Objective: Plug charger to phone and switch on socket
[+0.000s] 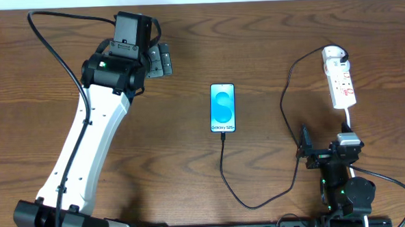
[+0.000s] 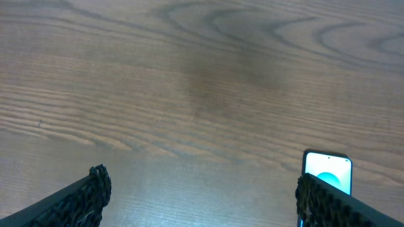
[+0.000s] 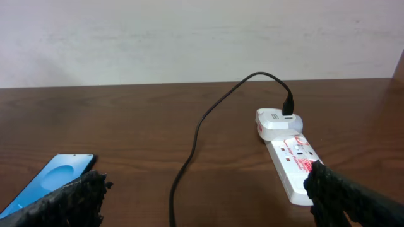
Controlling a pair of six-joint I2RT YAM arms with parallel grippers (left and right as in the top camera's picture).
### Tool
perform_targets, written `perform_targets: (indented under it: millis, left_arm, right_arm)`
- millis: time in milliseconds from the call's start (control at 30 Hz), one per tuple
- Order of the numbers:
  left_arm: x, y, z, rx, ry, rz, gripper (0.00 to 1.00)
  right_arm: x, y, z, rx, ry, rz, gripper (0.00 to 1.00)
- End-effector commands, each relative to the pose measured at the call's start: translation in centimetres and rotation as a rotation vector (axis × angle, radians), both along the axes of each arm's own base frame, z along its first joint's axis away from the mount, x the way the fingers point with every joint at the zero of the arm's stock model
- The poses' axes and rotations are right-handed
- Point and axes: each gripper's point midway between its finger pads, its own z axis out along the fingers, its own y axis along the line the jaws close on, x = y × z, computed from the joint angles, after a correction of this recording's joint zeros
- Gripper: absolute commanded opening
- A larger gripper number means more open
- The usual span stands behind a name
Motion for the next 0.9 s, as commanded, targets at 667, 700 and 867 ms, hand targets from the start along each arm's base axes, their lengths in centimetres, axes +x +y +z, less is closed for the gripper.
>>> perform_targets:
  millis: [667, 700, 867]
  left_arm:
    - [-8.3, -0.1, -6.2, -0.045, -0.076, -0.415, 0.95]
    - [-8.8, -0.9, -6.4, -0.045, -0.101, -0.508, 0.95]
    - [-10.3, -1.0, -7.2, -0.031, -0.190, -0.617, 0.95]
  right_arm:
    - [0.0, 0.0, -0.1, 0.009, 0.001, -0.003, 0.99]
    - [0.0, 0.0, -0.1, 0.009, 0.001, -0.003, 0.99]
    - [0.0, 0.0, -0.1, 0.009, 0.001, -0.003, 0.99]
